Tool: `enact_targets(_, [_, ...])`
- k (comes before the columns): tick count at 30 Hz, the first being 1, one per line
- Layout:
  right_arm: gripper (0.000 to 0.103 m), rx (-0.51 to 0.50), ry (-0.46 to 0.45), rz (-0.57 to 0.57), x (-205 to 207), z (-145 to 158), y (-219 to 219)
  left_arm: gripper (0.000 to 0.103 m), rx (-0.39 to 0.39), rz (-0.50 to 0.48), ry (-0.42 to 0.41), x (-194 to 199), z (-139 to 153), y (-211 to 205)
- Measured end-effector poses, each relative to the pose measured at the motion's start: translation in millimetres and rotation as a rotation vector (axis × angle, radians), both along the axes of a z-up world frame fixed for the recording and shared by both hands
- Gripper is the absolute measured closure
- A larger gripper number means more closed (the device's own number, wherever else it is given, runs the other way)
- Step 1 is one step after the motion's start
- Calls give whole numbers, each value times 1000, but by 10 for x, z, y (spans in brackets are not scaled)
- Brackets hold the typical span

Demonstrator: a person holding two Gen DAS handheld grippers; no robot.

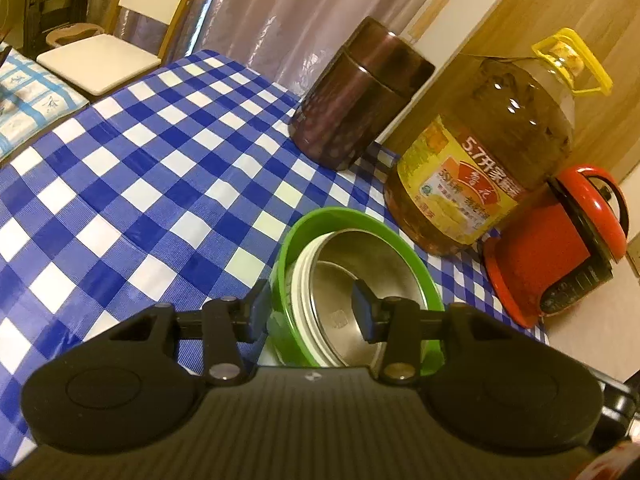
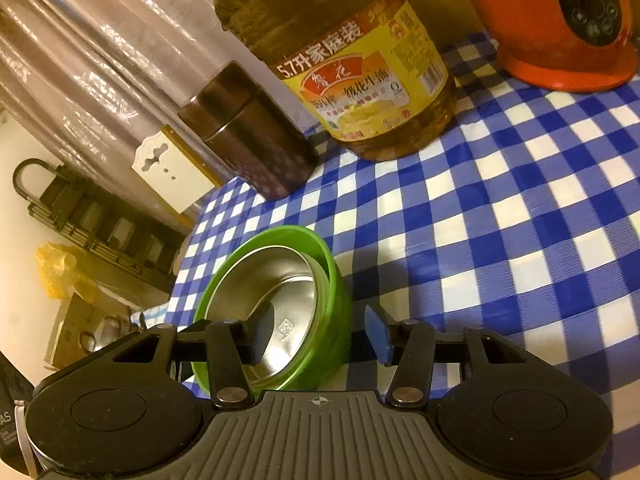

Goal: Organize plates and bowls
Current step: 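Close the left tool on the green bowl rim while the right tool grips it too, then lift the green bowl with its nested bowls using both tools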

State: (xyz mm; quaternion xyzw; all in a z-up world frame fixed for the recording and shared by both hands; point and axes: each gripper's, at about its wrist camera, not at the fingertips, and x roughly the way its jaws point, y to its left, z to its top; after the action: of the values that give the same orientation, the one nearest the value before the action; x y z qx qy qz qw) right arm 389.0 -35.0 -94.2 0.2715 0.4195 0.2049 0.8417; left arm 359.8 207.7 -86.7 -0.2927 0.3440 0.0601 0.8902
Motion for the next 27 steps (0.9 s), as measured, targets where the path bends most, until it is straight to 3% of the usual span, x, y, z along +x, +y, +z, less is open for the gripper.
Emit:
enact_targets(11, [52,8,-1,-14,206,-237,120,64,-16,8,12,143,-253,15])
enact_targets(21, [53,24,-4,-6,280,-410,193,67,-15,0,0,245,-304,46])
enact_targets(27, [67,19,-27,-3,281,-461,251,72,-20,3,4,261,-359,65])
